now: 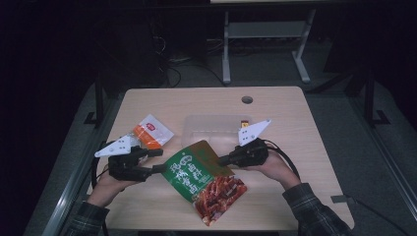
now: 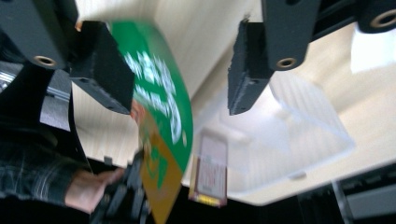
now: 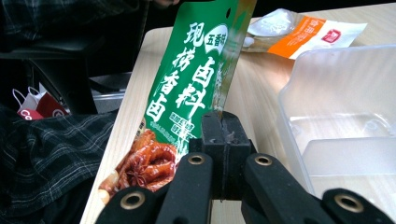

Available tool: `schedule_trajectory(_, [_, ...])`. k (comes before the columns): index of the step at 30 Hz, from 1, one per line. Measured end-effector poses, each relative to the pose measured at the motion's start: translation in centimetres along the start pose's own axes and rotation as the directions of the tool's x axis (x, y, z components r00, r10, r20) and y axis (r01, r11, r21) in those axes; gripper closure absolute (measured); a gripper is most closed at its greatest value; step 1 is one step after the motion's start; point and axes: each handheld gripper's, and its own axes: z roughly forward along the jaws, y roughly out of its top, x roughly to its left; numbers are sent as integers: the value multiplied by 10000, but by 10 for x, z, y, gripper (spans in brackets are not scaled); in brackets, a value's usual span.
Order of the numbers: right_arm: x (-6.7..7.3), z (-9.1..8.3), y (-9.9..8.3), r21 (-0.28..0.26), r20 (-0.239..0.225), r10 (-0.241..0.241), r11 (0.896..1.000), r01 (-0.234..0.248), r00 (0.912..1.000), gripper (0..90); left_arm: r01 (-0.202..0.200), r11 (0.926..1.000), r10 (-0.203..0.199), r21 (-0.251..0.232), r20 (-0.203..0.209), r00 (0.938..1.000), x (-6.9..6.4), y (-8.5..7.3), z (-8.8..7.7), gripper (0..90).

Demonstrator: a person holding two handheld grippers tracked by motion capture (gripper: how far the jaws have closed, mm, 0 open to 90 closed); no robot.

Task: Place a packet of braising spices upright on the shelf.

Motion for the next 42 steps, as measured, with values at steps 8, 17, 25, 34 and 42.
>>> schedule_trajectory(8, [-1,-4,0,-96,74,-51,9999,51,10000,900,418,9961,-511,784,1218,9912,-5,-17,36,489])
schedule_trajectory(17, [2,-9,2,-232,115,-244,9994,246,9996,900,-392,9978,314,536,1381,9899,-7,-6,41,899])
schedule_trajectory(25, [-3,-14,4,-792,480,40,9969,-2,9988,618,-1684,9857,1652,65,1580,9735,-11,26,33,900])
schedule_trajectory(34, [-1,0,5,-658,-158,-14,9978,3,9999,728,-2274,9738,2255,-47,1503,9626,-14,47,38,900])
schedule_trajectory(42, [0,5,5,-509,-545,31,9987,-59,9985,889,-1902,9815,1917,-236,1381,9717,-10,45,38,898])
